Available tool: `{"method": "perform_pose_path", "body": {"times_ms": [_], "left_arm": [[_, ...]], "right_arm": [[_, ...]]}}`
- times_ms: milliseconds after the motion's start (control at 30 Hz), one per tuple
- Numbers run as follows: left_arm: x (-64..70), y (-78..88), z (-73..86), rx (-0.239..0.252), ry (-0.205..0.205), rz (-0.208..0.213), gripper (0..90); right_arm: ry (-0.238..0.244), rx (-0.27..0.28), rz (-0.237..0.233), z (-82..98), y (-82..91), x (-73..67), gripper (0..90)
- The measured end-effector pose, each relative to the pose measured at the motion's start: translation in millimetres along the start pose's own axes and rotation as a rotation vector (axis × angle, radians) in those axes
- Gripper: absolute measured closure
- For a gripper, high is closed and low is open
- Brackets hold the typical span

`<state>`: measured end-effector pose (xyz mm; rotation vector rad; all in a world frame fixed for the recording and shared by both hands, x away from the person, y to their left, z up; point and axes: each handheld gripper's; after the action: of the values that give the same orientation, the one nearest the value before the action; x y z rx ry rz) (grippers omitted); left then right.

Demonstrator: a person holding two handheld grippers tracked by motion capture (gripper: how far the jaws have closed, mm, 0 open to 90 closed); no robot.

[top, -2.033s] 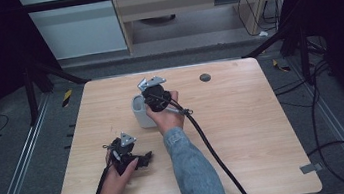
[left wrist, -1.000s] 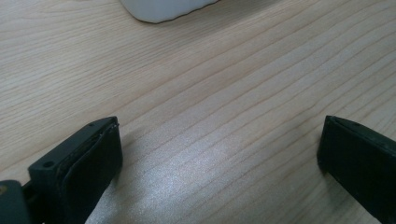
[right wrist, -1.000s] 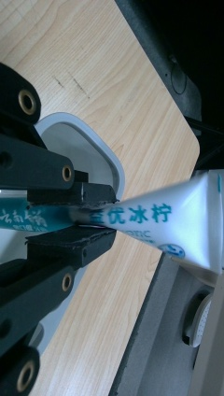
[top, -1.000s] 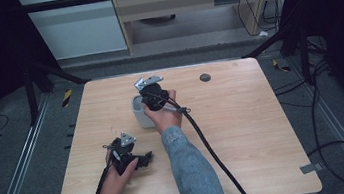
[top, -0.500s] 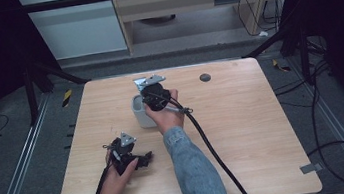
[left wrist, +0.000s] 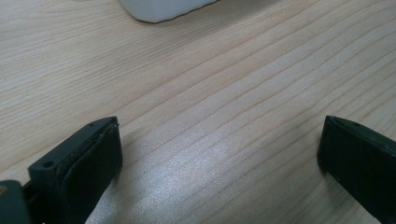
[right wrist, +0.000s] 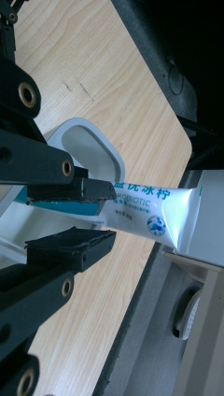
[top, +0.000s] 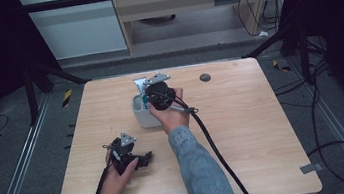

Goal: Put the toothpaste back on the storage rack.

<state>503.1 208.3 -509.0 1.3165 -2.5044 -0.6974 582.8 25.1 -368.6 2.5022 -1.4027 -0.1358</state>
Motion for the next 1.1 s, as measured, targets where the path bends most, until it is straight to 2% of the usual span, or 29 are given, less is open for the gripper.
{"method": "perform_pose_path", "body": {"times_ms": [233, 567, 833, 900, 1000, 1100], "left_arm": [[0.0, -0.1, -0.1, 0.0, 0.0, 0.001, 0.0], [0.1, 0.6, 0.0, -0.003, -0.003, 0.004, 0.0], [-0.3, 0.3, -0.1, -0.003, -0.004, 0.008, 0.0], [-0.4, 0.3, -0.1, -0.003, -0.005, 0.009, 0.0], [-0.9, 0.4, -0.1, -0.002, -0.008, 0.014, 0.0], [-0.8, -0.5, -0.6, -0.002, -0.009, 0.015, 0.0]], "right_arm": [[-0.006, 0.004, 0.007, -4.5, 9.7, 8.2, 67.6], [-0.025, -0.019, -0.005, -8.8, 19.9, 19.9, 45.7], [-0.018, -0.013, -0.008, -13.1, 32.2, 23.2, 36.5], [0.003, -0.024, -0.012, -14.3, 36.3, 24.6, 34.2], [0.004, -0.049, -0.015, -13.1, 39.5, 26.9, 31.6], [0.0, -0.049, -0.013, -11.5, 42.5, 29.1, 30.1]]}}
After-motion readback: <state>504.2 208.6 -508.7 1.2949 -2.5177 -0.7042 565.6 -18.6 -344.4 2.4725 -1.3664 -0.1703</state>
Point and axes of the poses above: each handheld gripper's, and its own axes: y roughly backward along the jaws, z roughly out of its underside, x roughly to its right, and after that the axes turned 14 degrees about x, right-handed
